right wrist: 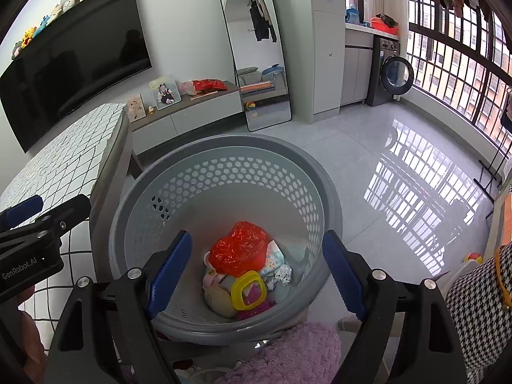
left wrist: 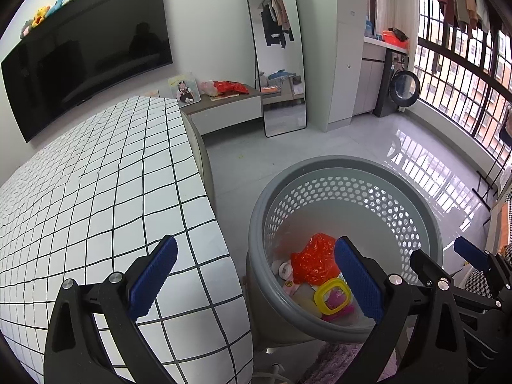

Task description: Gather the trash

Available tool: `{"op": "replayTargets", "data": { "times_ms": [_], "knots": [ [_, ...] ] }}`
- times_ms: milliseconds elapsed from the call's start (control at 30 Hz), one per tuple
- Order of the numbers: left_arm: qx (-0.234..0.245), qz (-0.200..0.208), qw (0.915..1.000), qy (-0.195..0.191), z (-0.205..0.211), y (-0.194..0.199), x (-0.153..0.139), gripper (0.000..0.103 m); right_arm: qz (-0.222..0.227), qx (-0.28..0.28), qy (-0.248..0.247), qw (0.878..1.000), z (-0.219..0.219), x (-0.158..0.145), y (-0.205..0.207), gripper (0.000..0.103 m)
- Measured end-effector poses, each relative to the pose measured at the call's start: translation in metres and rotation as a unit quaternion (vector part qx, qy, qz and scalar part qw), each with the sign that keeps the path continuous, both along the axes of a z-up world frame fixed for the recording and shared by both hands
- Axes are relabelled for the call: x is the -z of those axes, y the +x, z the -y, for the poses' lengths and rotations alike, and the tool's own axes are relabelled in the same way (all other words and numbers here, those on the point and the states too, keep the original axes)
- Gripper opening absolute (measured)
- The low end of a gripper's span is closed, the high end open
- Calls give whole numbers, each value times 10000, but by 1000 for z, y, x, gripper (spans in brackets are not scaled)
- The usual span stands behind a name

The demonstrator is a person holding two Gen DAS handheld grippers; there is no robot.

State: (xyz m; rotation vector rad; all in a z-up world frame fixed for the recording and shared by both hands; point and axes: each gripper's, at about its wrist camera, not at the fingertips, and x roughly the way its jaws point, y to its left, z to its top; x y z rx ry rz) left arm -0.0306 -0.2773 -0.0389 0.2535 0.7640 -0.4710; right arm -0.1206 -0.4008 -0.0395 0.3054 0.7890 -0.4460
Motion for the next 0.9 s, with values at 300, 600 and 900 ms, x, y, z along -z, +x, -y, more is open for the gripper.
{"op": "replayTargets", "data": {
  "times_ms": [300, 600, 900],
  "knots": [
    [44, -49, 10000, -1, 1, 0, 1, 97, -2, 0, 1, 10000, 0, 0, -1, 80],
    [68, -68, 10000, 10, 2, -1, 0, 97, -2, 3, 6, 10000, 0, 0, -1, 80],
    [77, -134, 9999, -40, 1, 1, 1, 97, -12, -8, 7, 10000, 0, 1, 0, 80]
  ]
}}
